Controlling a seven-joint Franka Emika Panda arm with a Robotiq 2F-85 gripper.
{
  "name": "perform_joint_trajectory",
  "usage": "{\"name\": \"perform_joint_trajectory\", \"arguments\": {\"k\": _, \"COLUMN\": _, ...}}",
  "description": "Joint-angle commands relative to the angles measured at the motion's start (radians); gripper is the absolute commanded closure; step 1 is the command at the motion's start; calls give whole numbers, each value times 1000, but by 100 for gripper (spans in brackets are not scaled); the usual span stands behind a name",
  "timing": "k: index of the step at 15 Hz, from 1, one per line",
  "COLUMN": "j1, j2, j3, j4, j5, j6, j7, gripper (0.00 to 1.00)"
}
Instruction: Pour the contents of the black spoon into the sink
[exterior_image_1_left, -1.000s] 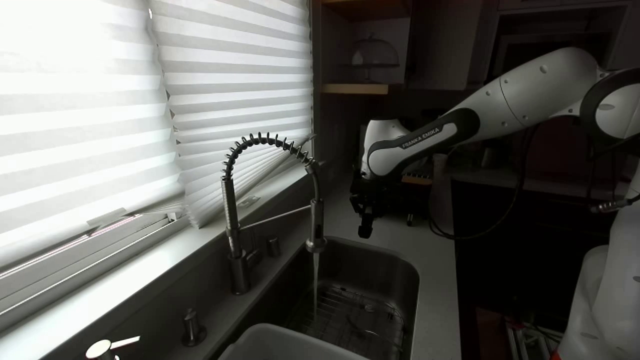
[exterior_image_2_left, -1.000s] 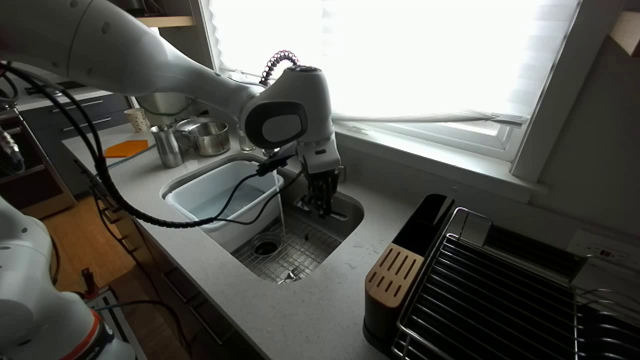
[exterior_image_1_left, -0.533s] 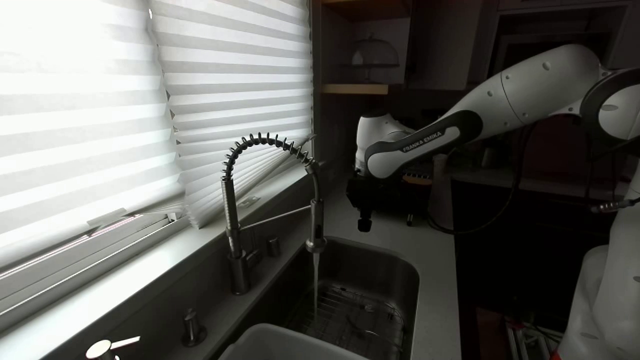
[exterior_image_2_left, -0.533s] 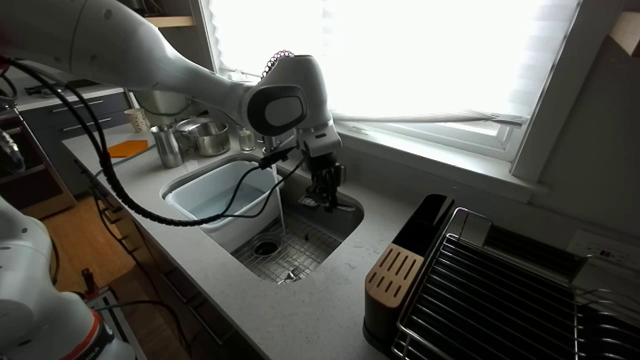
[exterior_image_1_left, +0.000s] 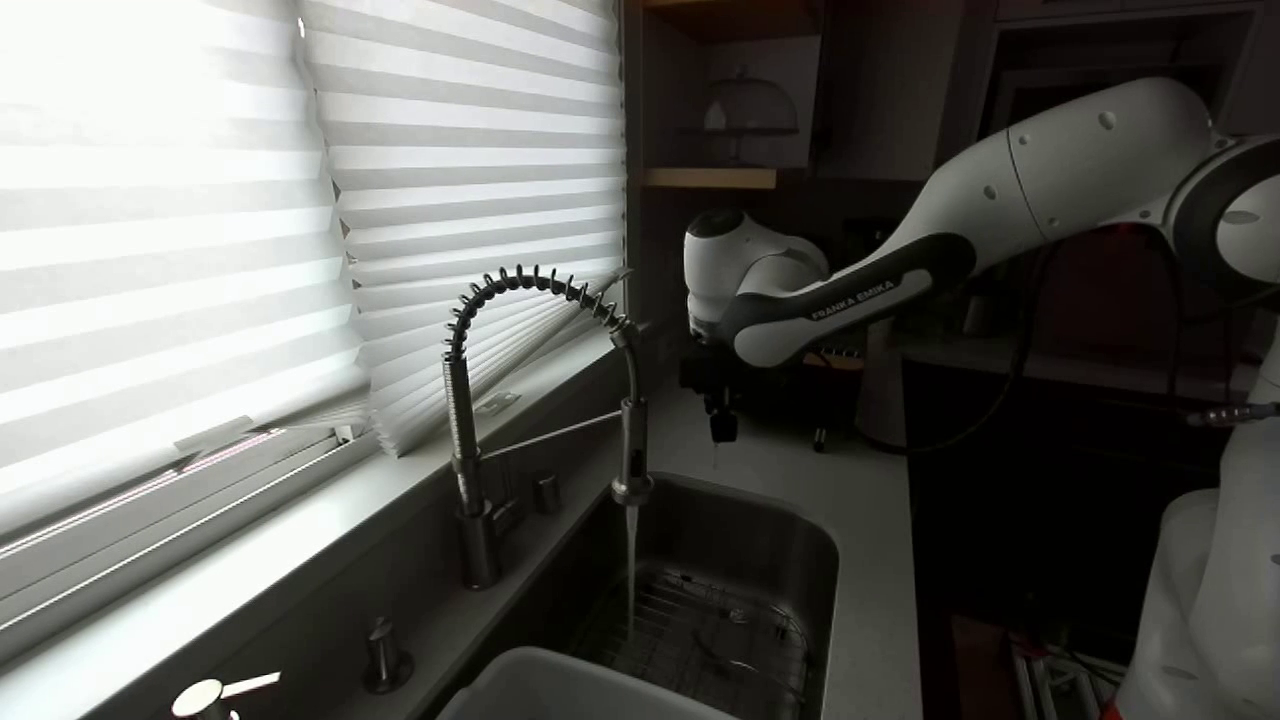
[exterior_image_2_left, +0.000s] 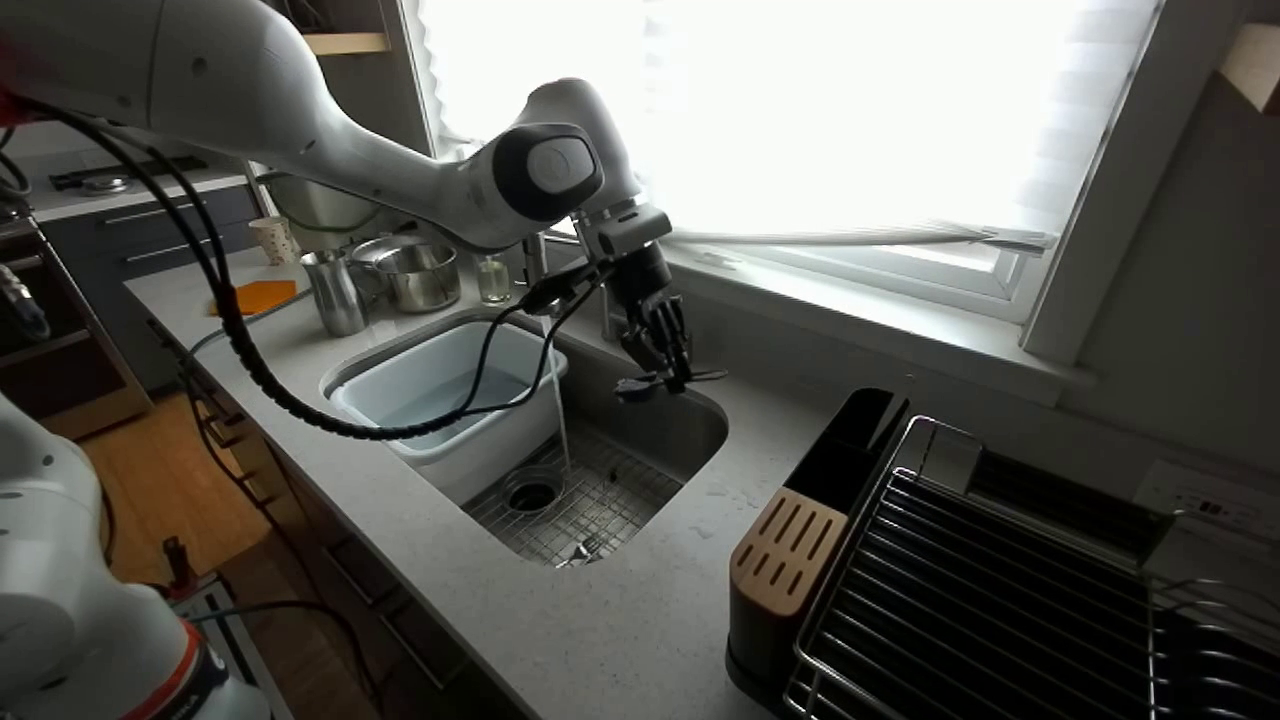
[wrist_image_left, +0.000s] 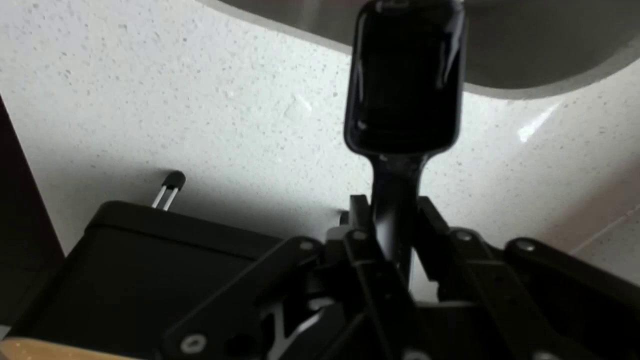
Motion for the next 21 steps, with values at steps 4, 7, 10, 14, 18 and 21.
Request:
{"name": "perform_joint_trajectory", "arguments": {"k": 4, "j1": 31, "j2": -7, "j3": 27, "j4": 30, "j5": -199, "j6": -9, "j7": 85, "gripper": 94}}
{"name": "perform_joint_trajectory", "arguments": {"k": 7, "j1": 42, "j2": -4, "j3": 36, "j4": 40, "j5": -269, "j6": -7, "j7": 127, "gripper": 94}}
{"name": "perform_joint_trajectory", "arguments": {"k": 10, "j1": 52, "j2": -6, "j3": 47, "j4": 44, "j5": -316, "j6": -11, "j7": 170, "gripper": 94}}
{"name": "perform_joint_trajectory", "arguments": {"k": 14, "j1": 66, "j2": -6, "j3": 59, "j4": 57, "j5": -410, "j6": -28, "j7": 232, "gripper": 94}}
{"name": "perform_joint_trajectory", "arguments": {"k": 18, "j1": 77, "j2": -9, "j3": 71, "j4": 63, "j5": -520, "j6": -54, "j7": 275, "gripper": 94}}
{"name": "perform_joint_trajectory", "arguments": {"k": 21, "j1": 88, "j2": -10, "j3": 83, "j4": 67, "j5": -625, "j6": -92, "j7": 328, "gripper": 94}}
